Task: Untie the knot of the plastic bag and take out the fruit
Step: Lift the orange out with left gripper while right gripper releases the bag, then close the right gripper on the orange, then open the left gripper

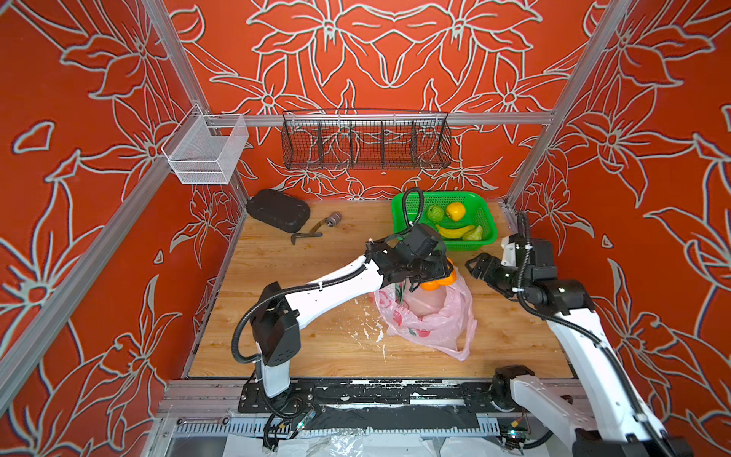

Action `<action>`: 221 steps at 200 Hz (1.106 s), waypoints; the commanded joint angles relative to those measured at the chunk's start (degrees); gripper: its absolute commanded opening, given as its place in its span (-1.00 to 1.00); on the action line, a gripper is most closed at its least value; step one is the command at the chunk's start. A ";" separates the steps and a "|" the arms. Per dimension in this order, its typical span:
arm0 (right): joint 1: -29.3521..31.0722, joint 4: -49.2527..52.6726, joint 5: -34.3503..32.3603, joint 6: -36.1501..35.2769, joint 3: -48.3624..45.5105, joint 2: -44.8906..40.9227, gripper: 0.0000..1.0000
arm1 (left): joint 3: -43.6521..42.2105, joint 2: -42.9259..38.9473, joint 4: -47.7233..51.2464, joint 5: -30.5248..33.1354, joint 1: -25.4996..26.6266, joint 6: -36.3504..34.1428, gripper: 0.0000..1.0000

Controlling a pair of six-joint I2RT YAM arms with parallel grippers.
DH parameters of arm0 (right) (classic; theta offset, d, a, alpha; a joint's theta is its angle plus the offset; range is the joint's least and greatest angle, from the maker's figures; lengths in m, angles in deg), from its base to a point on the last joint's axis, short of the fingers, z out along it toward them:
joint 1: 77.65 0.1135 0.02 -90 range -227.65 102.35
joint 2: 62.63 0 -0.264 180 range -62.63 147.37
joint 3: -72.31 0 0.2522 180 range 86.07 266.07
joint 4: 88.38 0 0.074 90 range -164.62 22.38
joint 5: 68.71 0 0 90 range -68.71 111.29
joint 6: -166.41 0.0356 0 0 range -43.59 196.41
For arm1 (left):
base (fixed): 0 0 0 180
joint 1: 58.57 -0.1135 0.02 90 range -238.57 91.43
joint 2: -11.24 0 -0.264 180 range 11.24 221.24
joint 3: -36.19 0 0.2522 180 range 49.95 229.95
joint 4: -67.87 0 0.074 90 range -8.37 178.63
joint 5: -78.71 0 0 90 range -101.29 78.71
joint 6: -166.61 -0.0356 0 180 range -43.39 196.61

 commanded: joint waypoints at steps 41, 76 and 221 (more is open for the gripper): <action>-0.34 -52.45 14.27 -9.53 -18.62 -12.10 0.94 | 9.94 -3.79 -1.78 -5.77 -6.64 3.97 -0.10; 0.16 -67.87 22.53 -6.87 -17.61 -4.27 0.95 | 11.75 -4.89 -3.51 -7.30 -7.38 6.92 -0.10; 9.01 -80.45 28.83 -17.75 -15.78 3.96 0.91 | 11.10 -7.88 -6.20 -5.36 -9.99 10.97 -0.10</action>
